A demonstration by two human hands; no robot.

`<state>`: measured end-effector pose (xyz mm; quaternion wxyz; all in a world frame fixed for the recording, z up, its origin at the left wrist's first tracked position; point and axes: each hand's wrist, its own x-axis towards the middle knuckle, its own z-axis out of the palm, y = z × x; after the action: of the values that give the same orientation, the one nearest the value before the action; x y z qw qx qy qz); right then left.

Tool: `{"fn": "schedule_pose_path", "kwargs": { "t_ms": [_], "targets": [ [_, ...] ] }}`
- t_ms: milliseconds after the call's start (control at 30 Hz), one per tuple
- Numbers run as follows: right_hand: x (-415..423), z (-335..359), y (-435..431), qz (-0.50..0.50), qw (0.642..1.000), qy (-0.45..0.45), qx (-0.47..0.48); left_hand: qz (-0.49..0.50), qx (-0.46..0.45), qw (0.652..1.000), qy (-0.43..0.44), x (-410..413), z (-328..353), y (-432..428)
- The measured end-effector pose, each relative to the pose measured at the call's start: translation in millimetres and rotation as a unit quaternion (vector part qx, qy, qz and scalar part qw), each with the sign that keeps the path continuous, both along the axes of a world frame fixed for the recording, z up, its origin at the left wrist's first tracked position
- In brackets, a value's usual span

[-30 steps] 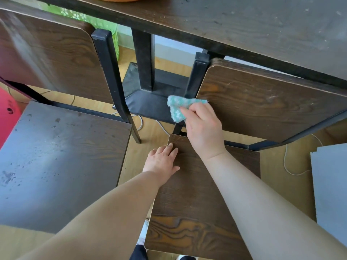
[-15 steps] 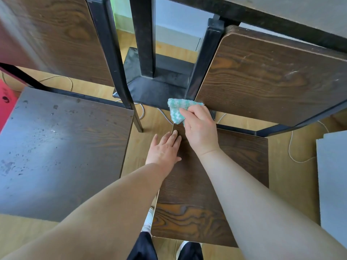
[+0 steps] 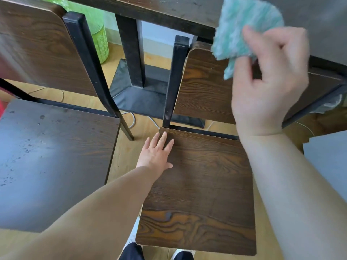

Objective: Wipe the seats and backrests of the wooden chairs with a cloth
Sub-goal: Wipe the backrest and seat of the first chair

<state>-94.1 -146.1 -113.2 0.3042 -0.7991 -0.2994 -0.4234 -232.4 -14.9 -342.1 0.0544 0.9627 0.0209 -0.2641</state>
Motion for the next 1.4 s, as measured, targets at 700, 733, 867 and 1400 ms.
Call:
{"fn": "schedule_pose_path", "kwargs": {
  "t_ms": [700,733,867,1400],
  "targets": [
    [-3,-119,5,0.091,0.97,0.105,-0.198,-0.027,-0.001,0.998,0.062,21,-18,-37],
    [-6,-128,2,0.095,0.965,0.118,-0.213,-0.027,0.001,0.998,0.062,20,-19,-37],
    [-17,-152,-3,0.083,0.952,0.16,-0.247,-0.029,0.004,0.998,0.057,20,-22,-38],
    [-40,-80,-38,0.06,0.981,0.167,-0.077,-0.034,0.024,0.997,0.065,21,-17,-40]
  ]
}}
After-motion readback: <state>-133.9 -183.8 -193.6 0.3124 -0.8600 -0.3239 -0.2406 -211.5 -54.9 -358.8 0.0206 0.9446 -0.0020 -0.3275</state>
